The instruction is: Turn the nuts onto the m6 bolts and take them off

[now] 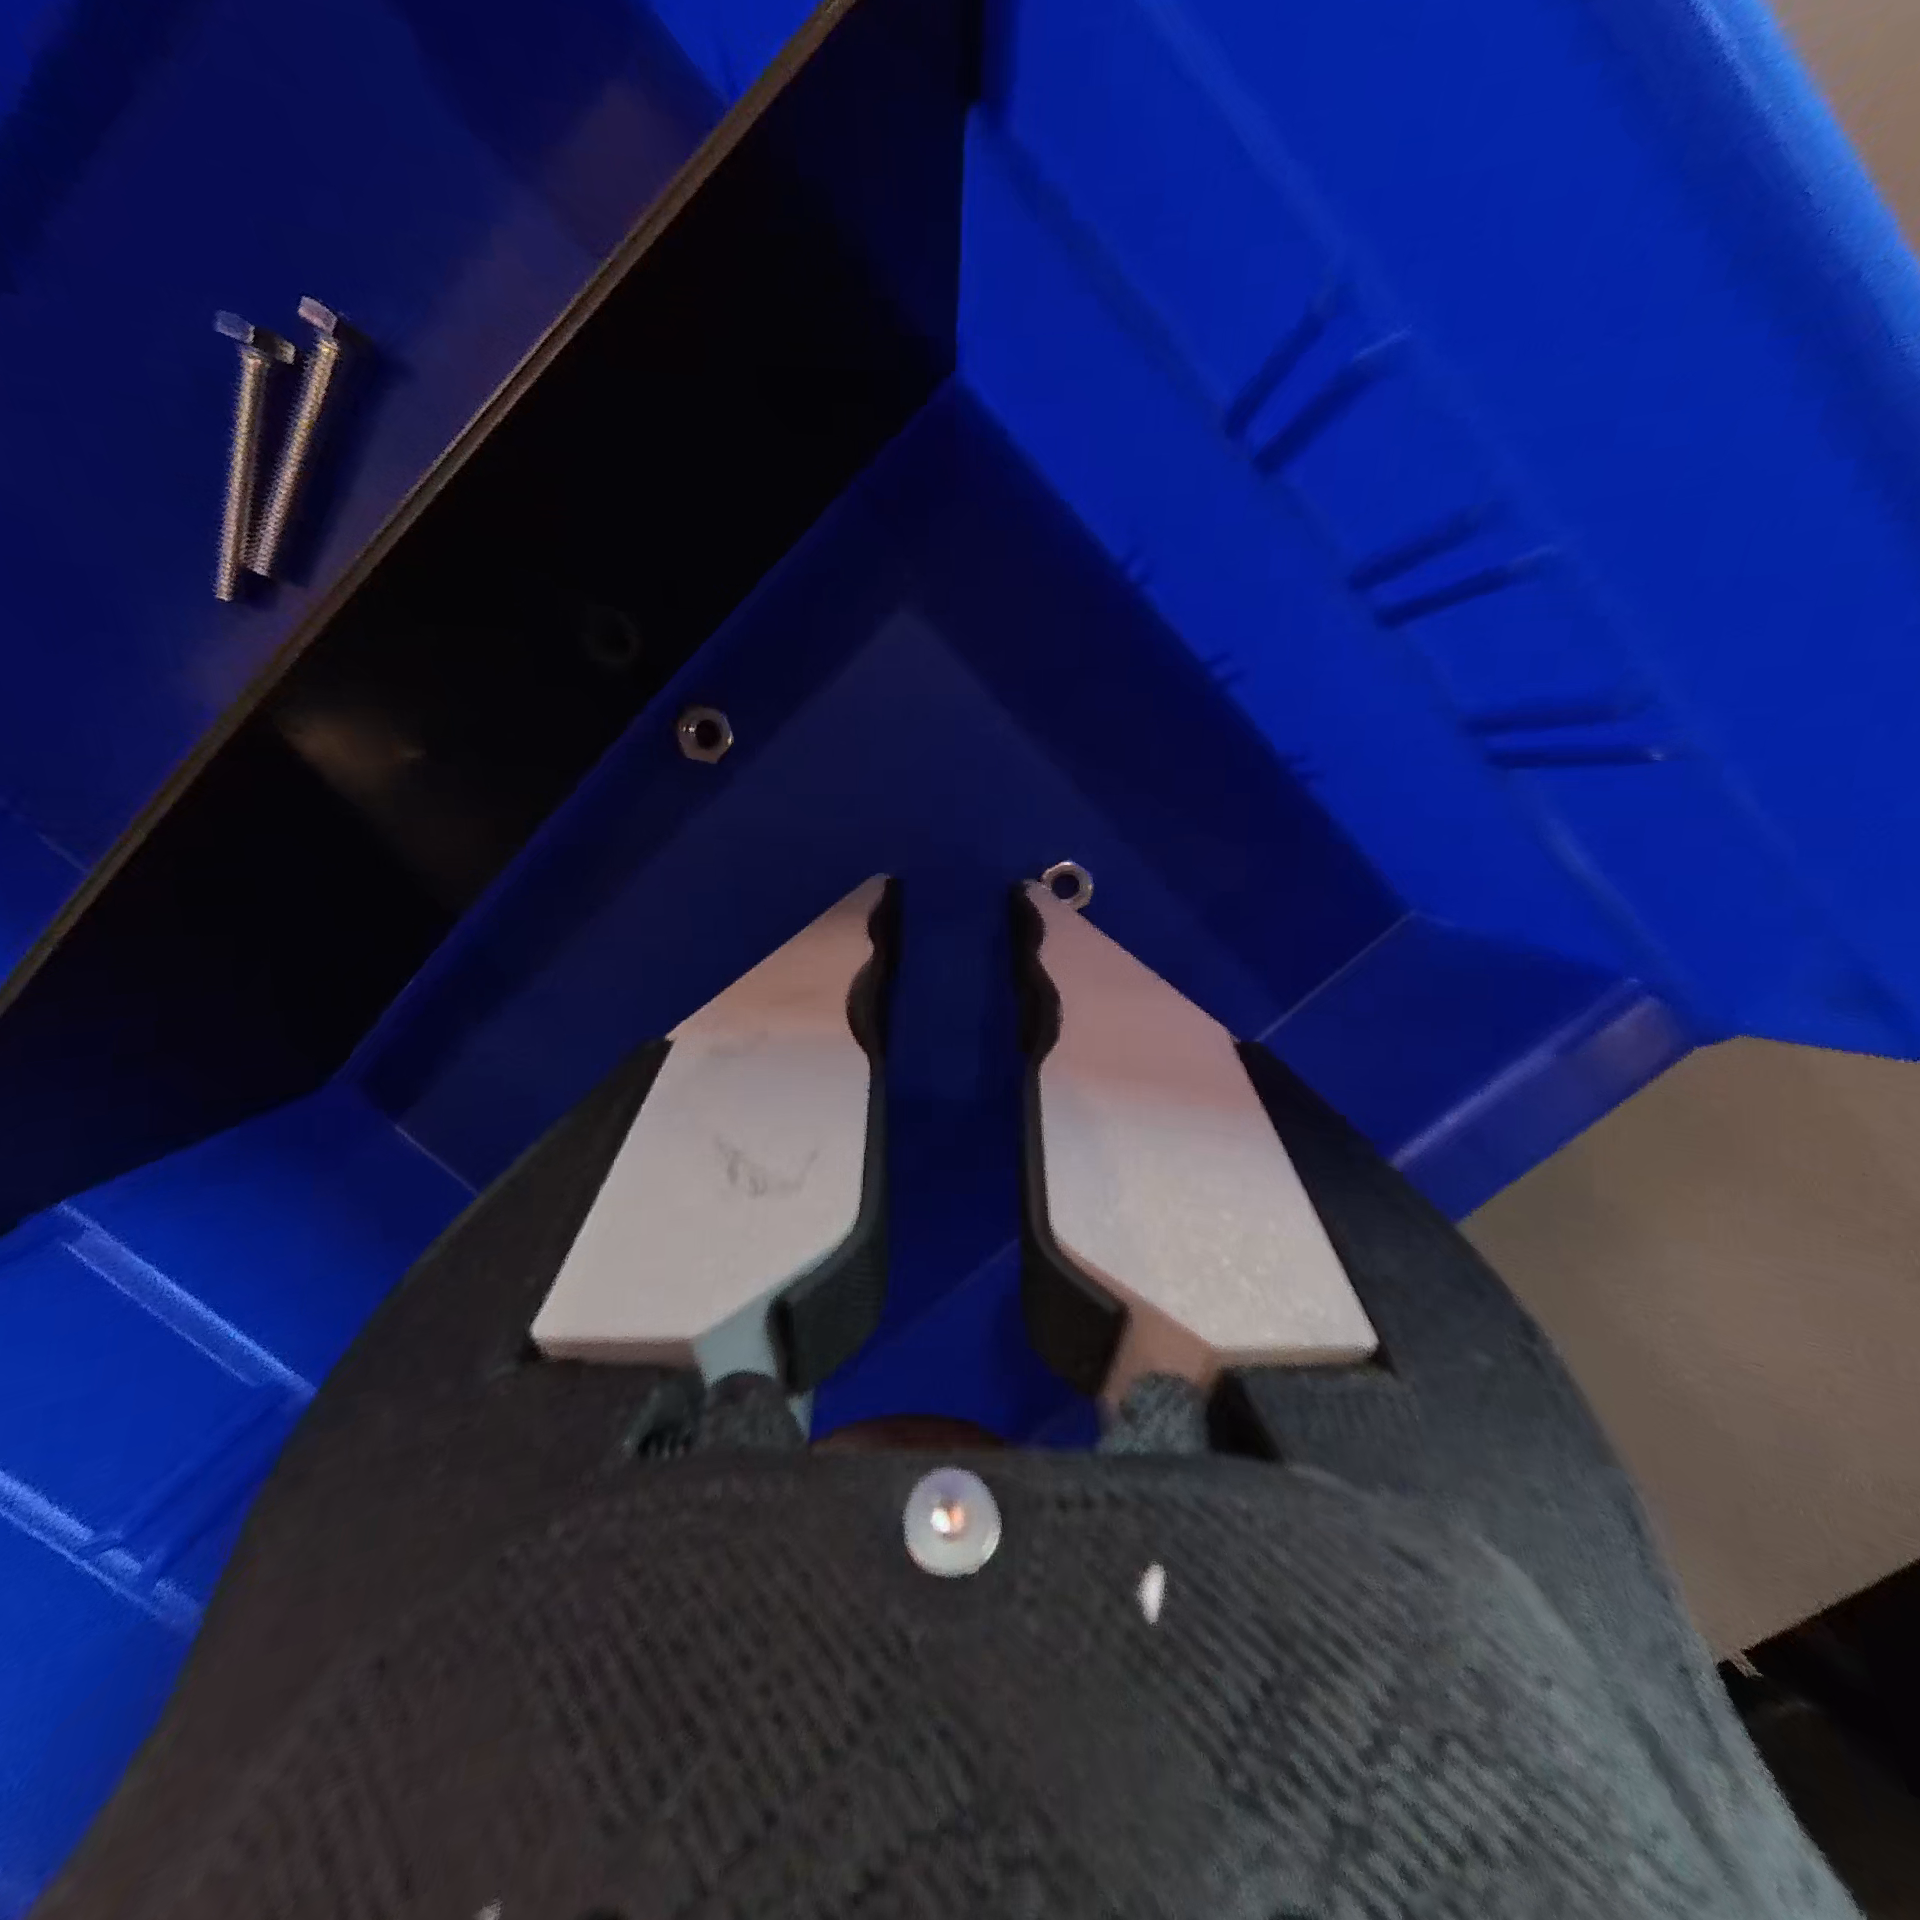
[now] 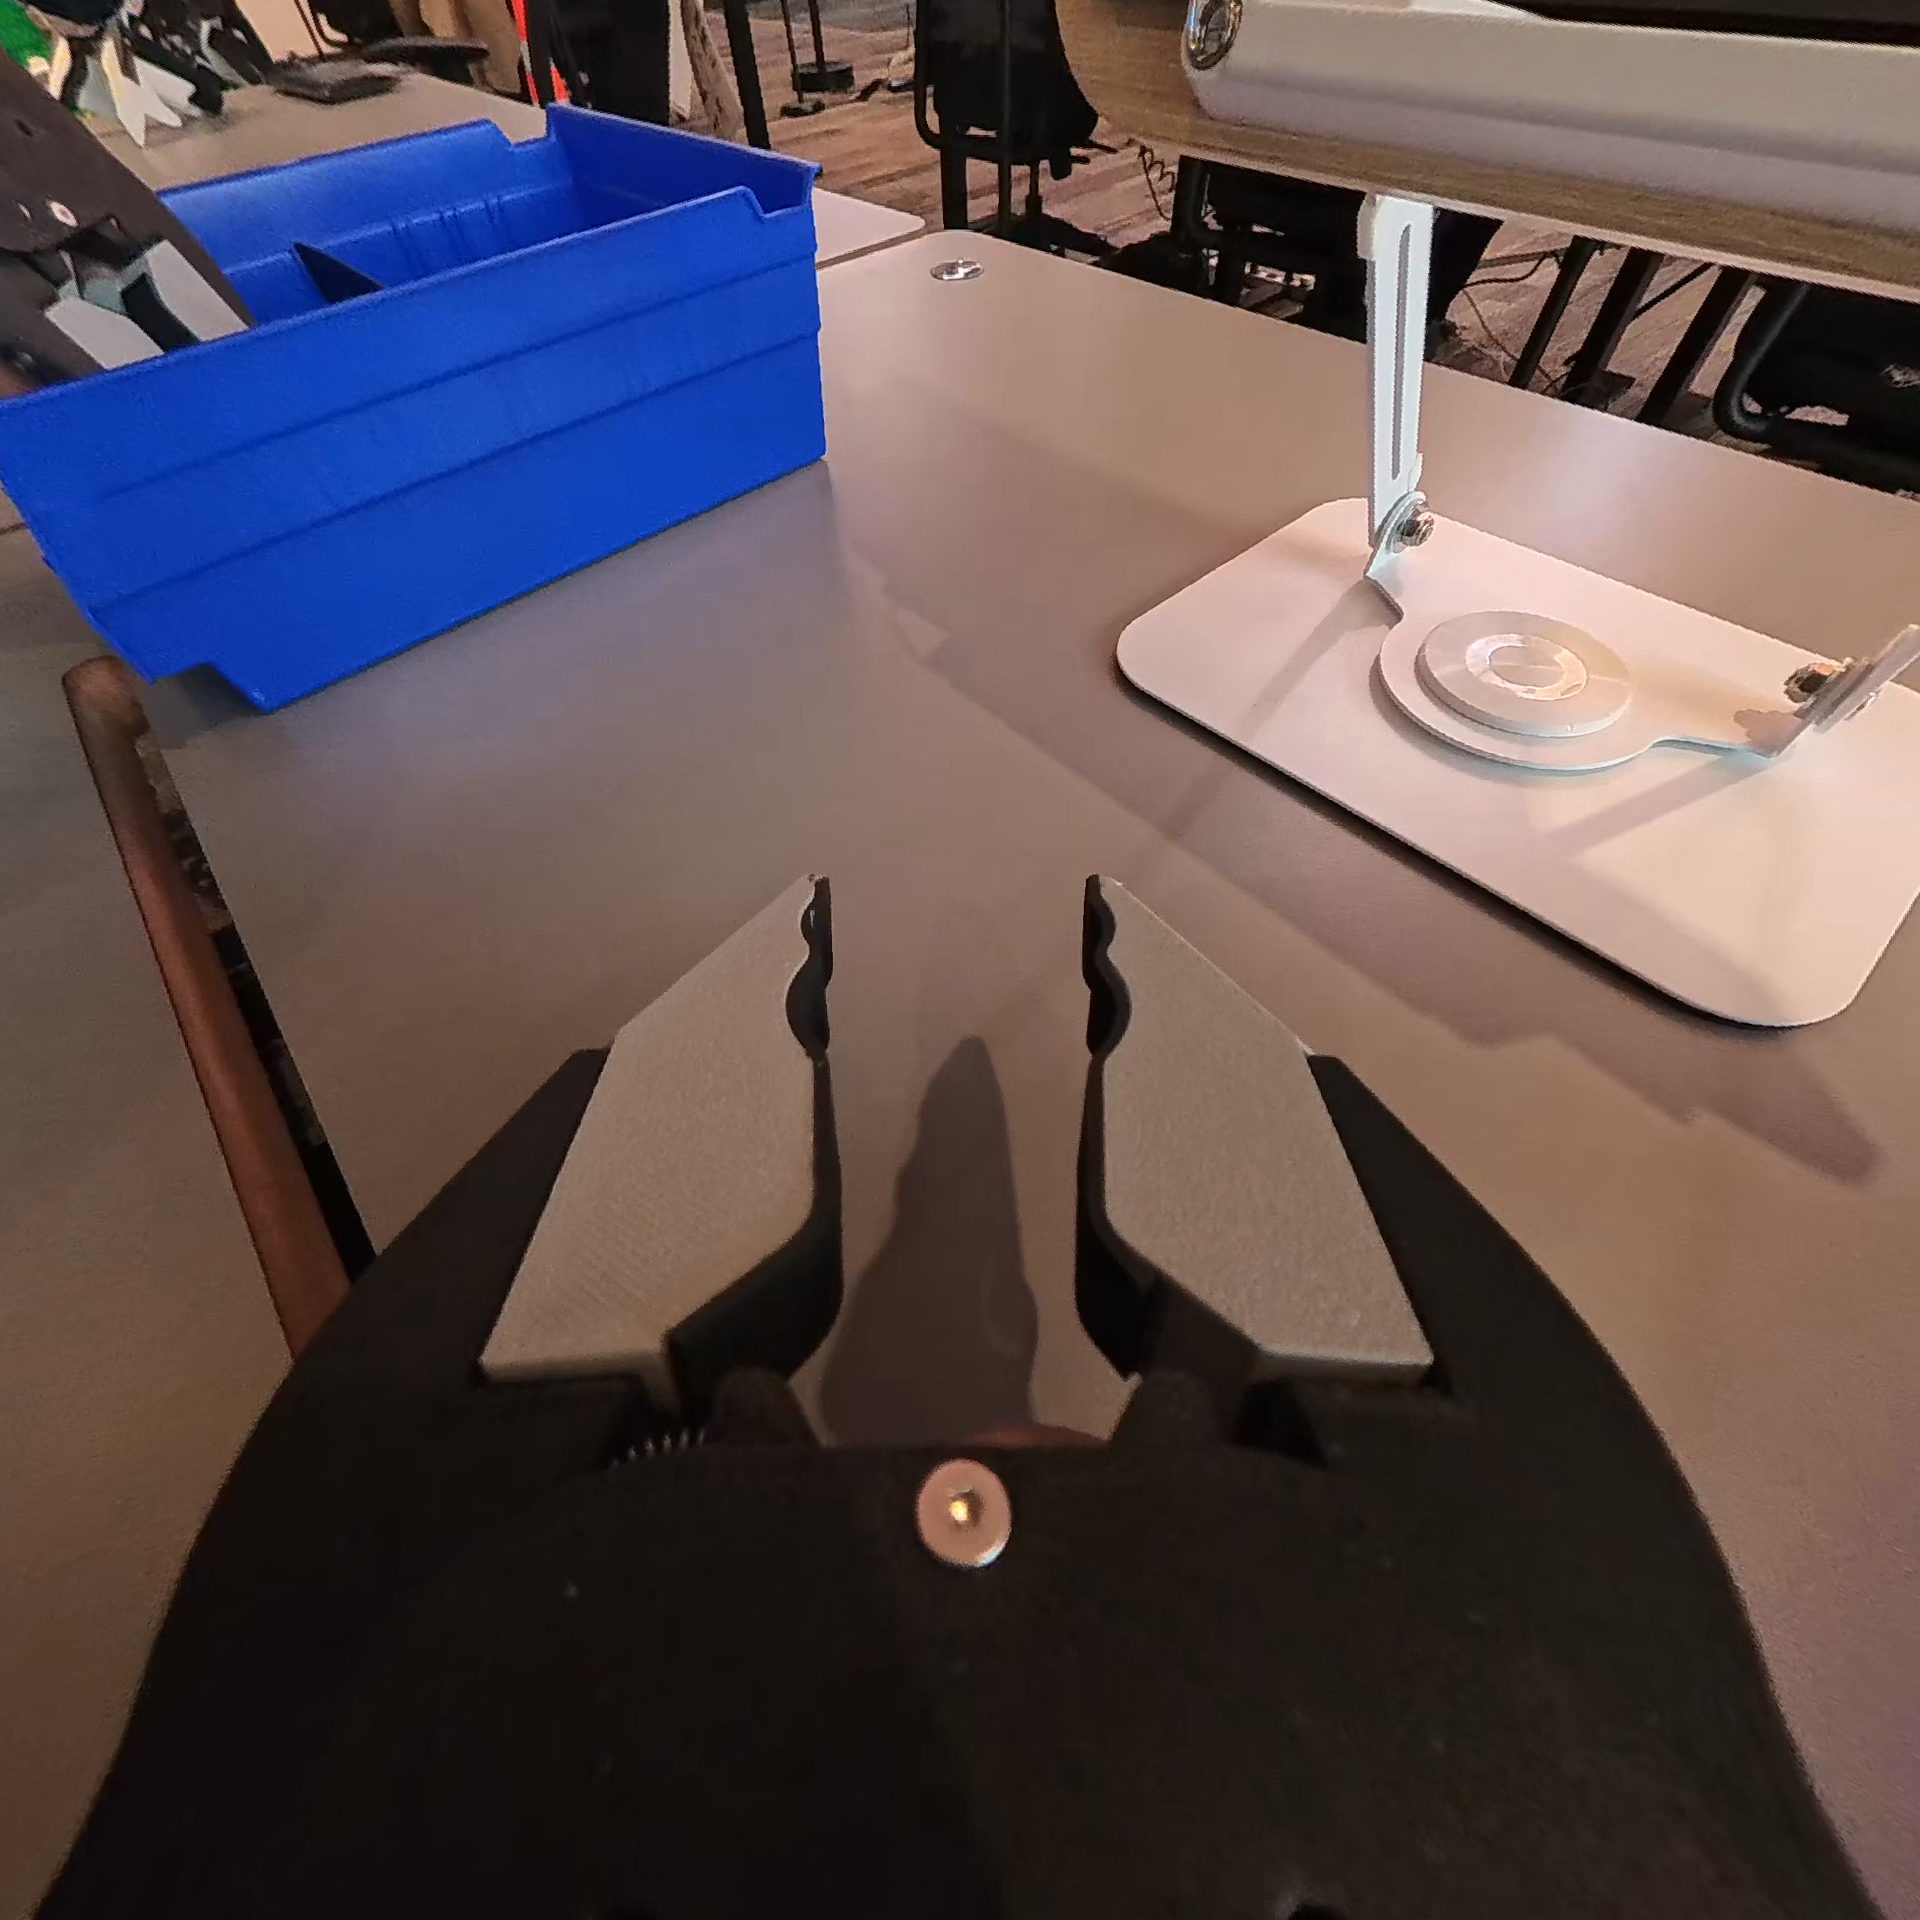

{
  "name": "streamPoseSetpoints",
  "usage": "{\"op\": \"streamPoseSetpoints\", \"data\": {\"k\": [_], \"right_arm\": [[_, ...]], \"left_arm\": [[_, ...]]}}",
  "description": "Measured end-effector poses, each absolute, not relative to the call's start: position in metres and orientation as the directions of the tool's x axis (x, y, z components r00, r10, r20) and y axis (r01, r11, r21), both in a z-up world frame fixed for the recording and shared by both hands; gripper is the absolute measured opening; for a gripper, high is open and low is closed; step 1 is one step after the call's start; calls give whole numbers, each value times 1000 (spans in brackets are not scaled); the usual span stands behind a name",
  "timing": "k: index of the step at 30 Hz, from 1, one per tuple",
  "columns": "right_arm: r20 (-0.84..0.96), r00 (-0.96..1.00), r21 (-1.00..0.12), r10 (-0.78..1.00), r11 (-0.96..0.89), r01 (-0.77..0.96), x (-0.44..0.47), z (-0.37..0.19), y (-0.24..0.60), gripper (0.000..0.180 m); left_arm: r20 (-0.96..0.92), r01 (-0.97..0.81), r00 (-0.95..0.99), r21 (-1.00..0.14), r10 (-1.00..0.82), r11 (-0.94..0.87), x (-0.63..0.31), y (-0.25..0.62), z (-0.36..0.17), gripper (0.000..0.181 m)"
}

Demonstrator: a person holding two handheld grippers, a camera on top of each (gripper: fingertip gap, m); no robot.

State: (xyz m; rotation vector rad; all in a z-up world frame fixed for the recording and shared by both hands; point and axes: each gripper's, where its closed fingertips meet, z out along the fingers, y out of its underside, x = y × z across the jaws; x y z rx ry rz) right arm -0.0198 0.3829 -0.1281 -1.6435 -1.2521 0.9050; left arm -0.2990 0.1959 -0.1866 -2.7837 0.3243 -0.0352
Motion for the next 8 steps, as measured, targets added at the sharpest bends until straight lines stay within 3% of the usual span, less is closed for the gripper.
{"op": "streamPoseSetpoints", "data": {"k": [1,8], "right_arm": [[-46,235,-928,971,-129,351,-20,-128,383,46],[-47,236,-929,971,-129,347,-19,-127,383,46]], "left_arm": [[-5,-217,973,-337,-229,-916,-297,196,-186,19],[21,-207,973,-361,-229,-909,-292,199,-179,20]]}}
